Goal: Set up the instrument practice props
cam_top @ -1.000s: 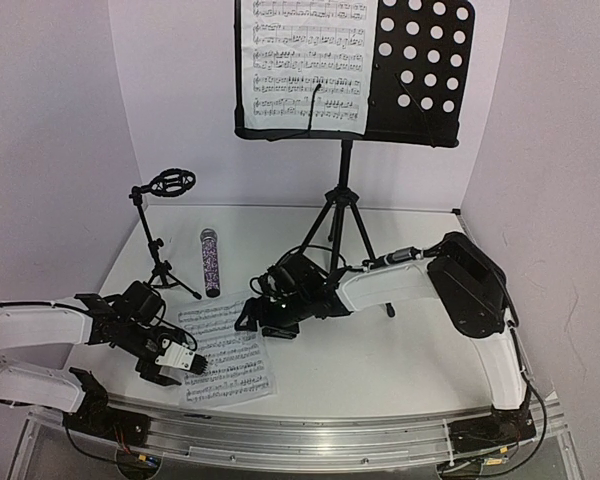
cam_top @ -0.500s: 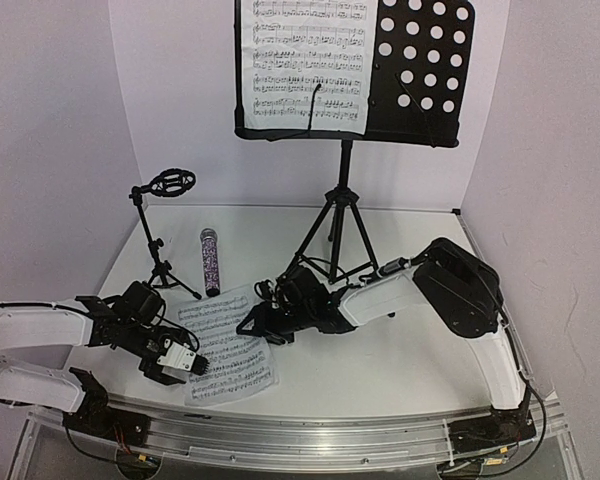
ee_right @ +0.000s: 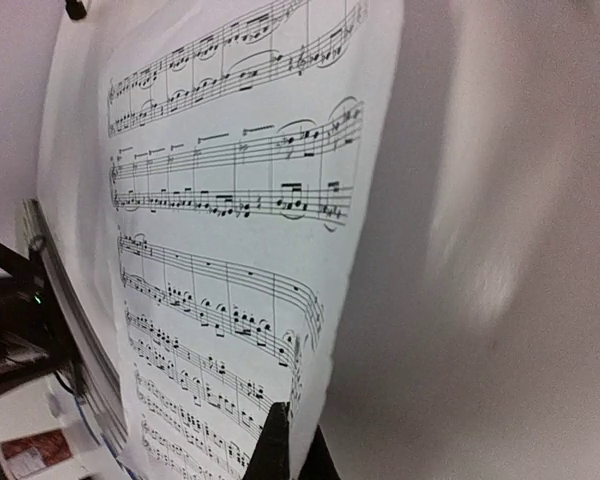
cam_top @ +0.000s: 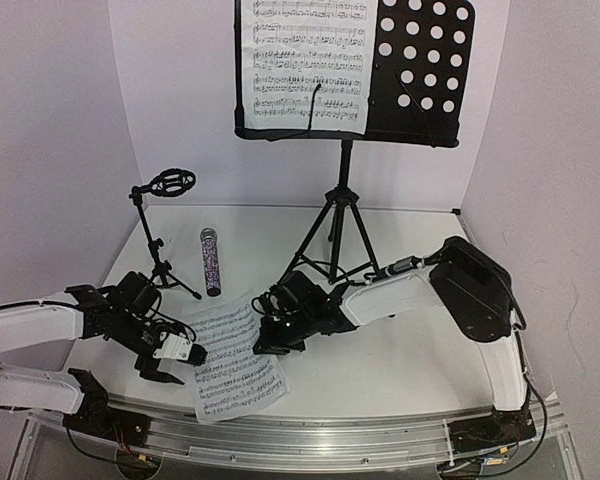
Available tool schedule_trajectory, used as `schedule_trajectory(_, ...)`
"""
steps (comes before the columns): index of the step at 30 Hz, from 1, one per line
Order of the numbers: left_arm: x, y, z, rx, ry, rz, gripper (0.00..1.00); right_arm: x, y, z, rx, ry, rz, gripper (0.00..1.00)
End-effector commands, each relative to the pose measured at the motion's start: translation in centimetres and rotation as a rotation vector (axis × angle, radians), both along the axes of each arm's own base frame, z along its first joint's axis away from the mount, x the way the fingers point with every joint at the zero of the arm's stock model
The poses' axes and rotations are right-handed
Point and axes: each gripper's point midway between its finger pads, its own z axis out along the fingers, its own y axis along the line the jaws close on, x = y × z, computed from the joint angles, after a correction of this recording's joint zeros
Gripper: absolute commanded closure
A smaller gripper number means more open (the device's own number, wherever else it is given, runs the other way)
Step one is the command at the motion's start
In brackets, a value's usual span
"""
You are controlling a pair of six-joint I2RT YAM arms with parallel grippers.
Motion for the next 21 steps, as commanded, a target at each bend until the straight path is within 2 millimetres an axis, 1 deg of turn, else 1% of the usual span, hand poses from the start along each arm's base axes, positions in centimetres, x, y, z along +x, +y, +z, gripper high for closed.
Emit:
schedule_trajectory(1,-0.3,-3.8,10.8,-0.300,0.071,0.064,0.18,-2.6,-2.5,8.1,-0.161,-0.267,0.209,1.00)
schedule_trajectory(3,0.2,-4.7,14.9,-0.394,0.075,0.106,0.17,-3.6,-3.7,10.6,-0.224,-0.383,0.298,1.00)
schedule_trajectory(4,0.4,-5.0,16.4,-0.430,0.085,0.128,0.17,-4.1,-4.4,12.2,-0.251,-0.451,0.345,1.00)
schedule_trajectory(5,0.6,-5.3,17.9,-0.462,0.099,0.163,0.17,-4.4,-5.4,13.0,-0.304,-0.505,0.372,1.00)
schedule_trajectory(6,0.9,-5.5,19.7,-0.500,0.102,0.191,0.17,-4.6,-6.3,14.4,-0.338,-0.565,0.408,1.00)
schedule_trajectory(8,1.3,-5.8,22.7,-0.571,0.104,0.236,0.17,-4.6,-7.9,17.6,-0.381,-0.680,0.429,1.00)
schedule_trajectory(10,1.6,-5.9,26.0,-0.652,0.103,0.279,0.17,-4.4,-8.9,21.5,-0.355,-0.765,0.420,1.00)
schedule_trajectory(11,1.7,-6.0,28.0,-0.704,0.092,0.292,0.17,-4.4,-9.5,23.8,-0.326,-0.814,0.409,1.00)
schedule_trajectory(13,2.1,-5.9,30.8,-0.780,0.108,0.350,0.16,-4.1,-10.3,27.9,-0.281,-0.914,0.394,1.00)
schedule_trajectory(15,2.4,-5.6,33.0,-0.835,0.118,0.385,0.16,-4.0,-11.0,31.5,-0.242,-1.002,0.384,1.00)
schedule_trajectory(17,2.7,-5.4,34.2,-0.873,0.140,0.419,0.16,-4.1,-11.8,35.0,-0.196,-1.081,0.375,1.00)
schedule_trajectory(18,2.9,-5.3,34.6,-0.889,0.152,0.438,0.16,-4.1,-12.1,36.3,-0.180,-1.106,0.363,1.00)
schedule_trajectory(21,3.2,-5.3,36.4,-0.953,0.168,0.455,0.15,-4.5,-13.3,41.1,-0.102,-1.187,0.320,1.00)
